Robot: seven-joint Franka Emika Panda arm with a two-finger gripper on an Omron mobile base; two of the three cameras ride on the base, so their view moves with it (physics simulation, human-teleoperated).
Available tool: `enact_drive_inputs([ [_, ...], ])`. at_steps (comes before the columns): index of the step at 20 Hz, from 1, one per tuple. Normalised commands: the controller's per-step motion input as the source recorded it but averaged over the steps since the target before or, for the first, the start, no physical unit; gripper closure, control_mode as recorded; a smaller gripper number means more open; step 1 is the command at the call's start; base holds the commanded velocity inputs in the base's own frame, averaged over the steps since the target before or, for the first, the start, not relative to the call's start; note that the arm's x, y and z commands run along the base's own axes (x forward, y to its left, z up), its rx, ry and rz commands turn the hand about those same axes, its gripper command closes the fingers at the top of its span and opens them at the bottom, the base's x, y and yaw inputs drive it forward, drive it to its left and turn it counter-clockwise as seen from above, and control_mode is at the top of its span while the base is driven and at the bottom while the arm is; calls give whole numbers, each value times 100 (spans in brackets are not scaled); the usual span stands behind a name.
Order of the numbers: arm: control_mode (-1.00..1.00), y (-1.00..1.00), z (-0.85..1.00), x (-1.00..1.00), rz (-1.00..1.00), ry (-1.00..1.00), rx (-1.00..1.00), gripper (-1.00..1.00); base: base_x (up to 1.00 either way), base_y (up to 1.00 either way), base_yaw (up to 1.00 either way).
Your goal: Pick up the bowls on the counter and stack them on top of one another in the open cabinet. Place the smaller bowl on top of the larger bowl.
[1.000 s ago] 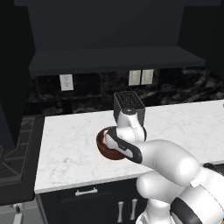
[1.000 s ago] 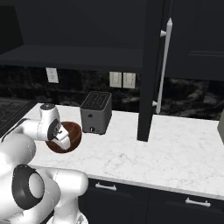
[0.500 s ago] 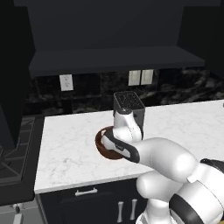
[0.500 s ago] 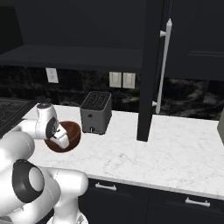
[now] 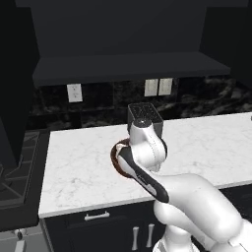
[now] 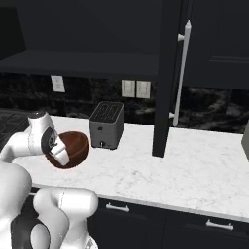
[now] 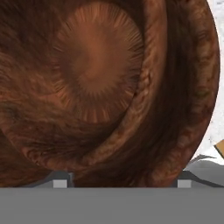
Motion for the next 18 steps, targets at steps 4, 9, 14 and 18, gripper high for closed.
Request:
enact_drive_inputs([
  [4,-100,-24,97,-61,-26,-29,3,100,0,0,0],
  [9,-100,-25,100,-46,-29,-32,4,100,0,0,0],
  [14,-100,-16,100,-27,-26,-17,10,100,0,0,0],
  [18,-100,-9,100,-29,-19,-4,13,100,0,0,0],
])
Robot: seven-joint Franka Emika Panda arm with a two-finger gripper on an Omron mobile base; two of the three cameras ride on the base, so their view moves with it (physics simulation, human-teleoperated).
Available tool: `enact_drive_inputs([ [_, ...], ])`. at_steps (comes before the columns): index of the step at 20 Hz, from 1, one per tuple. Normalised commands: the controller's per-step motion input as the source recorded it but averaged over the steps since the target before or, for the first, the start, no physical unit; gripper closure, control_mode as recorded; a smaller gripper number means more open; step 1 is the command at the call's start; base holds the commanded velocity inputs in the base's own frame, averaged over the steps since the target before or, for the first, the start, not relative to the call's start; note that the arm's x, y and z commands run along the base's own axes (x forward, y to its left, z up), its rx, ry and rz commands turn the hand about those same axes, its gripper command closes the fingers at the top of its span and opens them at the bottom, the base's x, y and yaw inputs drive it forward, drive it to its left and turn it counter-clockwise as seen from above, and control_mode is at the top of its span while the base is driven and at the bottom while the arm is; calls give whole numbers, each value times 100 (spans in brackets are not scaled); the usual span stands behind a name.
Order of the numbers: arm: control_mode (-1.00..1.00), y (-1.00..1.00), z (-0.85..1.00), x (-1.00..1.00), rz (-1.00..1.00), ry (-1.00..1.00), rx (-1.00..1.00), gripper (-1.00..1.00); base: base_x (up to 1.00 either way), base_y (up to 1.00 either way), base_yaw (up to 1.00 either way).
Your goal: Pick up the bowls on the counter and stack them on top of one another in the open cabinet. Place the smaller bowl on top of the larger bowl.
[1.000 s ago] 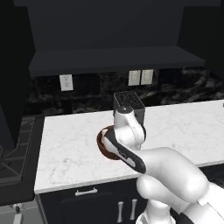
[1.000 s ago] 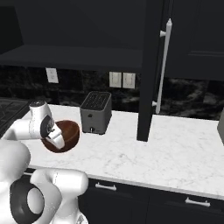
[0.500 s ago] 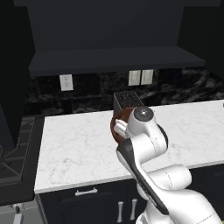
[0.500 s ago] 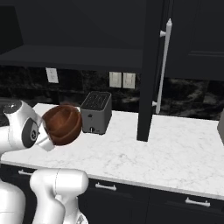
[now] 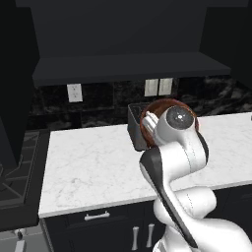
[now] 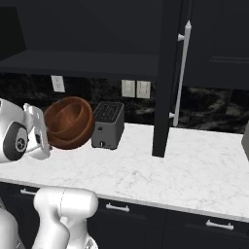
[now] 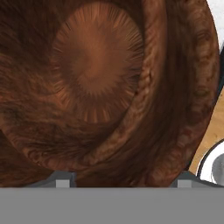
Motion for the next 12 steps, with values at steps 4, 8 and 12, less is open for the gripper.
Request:
enact_drive_inputs([
  [4,-100,-2,100,-10,-16,-4,4,100,0,0,0],
  [8,-100,0,100,4,-8,-3,0,100,0,0,0],
  [12,-100,0,100,44,5,-2,0,100,0,0,0],
])
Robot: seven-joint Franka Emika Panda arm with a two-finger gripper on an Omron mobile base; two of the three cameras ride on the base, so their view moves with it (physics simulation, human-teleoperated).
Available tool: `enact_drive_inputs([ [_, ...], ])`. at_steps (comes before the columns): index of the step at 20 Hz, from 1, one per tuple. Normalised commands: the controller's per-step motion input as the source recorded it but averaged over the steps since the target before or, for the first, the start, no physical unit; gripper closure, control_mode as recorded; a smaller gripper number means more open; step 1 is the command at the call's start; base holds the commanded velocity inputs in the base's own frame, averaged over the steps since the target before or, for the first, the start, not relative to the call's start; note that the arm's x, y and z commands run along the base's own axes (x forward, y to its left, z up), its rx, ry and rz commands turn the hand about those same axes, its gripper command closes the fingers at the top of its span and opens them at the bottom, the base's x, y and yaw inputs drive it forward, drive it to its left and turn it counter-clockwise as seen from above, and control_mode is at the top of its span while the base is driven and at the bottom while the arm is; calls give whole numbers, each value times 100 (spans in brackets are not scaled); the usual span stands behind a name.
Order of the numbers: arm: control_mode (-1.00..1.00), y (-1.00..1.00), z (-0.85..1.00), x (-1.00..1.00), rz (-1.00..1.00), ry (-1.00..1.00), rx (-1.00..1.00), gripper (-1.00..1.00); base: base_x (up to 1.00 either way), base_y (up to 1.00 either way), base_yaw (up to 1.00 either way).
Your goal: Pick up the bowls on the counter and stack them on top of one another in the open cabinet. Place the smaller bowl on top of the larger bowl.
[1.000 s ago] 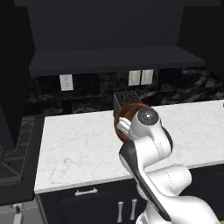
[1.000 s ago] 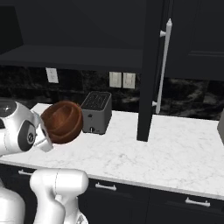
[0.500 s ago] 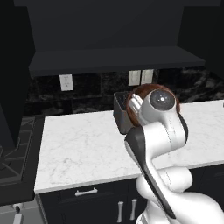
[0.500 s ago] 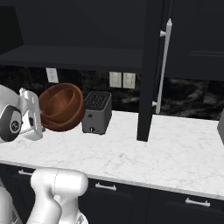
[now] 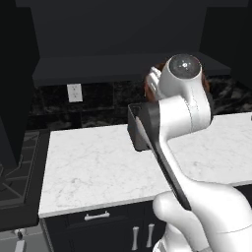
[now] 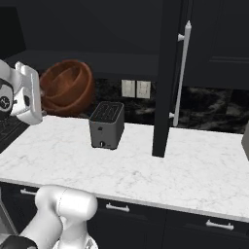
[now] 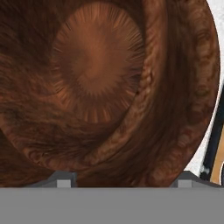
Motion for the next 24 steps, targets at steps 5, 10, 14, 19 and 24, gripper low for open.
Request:
enact_drive_inputs([
  [5,-100,-9,81,42,27,0,0,100,0,0,0],
  [10,-100,-2,28,59,16,0,-6,100,0,0,0],
  [14,-100,0,-23,87,0,13,-12,100,0,0,0],
  [19,-100,0,-14,95,0,10,-10,100,0,0,0],
  [24,-100,-1,-3,99,0,5,-7,100,0,0,0],
])
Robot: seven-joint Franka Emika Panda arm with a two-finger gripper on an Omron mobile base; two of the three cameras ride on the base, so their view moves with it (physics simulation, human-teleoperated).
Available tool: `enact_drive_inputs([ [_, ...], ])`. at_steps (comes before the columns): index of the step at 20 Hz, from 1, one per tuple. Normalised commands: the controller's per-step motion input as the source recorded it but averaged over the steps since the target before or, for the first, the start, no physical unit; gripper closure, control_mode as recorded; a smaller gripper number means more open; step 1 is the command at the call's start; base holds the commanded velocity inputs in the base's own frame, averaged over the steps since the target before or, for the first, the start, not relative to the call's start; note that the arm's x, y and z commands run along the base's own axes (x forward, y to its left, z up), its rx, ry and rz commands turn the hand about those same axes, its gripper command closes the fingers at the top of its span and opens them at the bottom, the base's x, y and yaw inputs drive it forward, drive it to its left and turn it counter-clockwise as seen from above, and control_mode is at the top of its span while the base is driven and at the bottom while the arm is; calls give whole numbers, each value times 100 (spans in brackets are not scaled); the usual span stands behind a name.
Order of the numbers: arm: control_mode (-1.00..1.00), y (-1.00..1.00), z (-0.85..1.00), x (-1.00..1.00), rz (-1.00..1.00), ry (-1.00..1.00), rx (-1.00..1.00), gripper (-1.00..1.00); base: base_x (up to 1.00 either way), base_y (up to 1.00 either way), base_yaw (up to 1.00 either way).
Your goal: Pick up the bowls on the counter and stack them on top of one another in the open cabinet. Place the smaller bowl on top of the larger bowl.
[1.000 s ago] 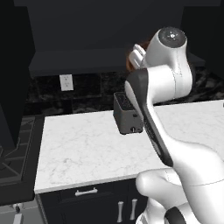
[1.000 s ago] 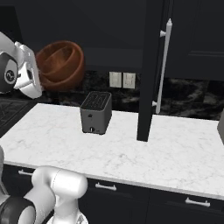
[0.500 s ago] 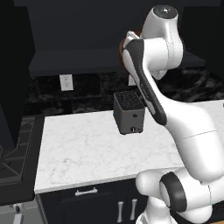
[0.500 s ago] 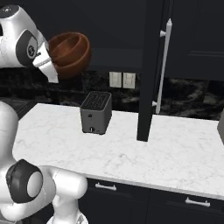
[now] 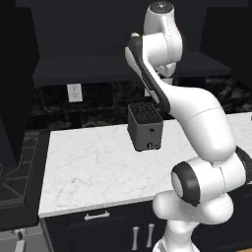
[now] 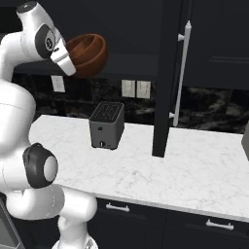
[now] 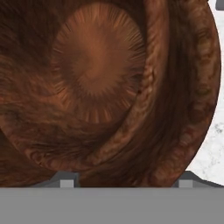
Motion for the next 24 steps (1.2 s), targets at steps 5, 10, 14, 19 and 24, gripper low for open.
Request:
enact_drive_inputs([
  [5,-100,0,-7,100,0,1,-8,100,0,0,0],
  [10,-100,0,-24,94,0,0,-11,100,0,0,0],
  [14,-100,-3,-36,77,0,0,-10,100,0,0,0],
  [19,-100,-6,-21,38,0,0,-3,-100,0,0,0],
  [24,-100,0,-3,-32,0,-9,-2,-100,0,0,0],
])
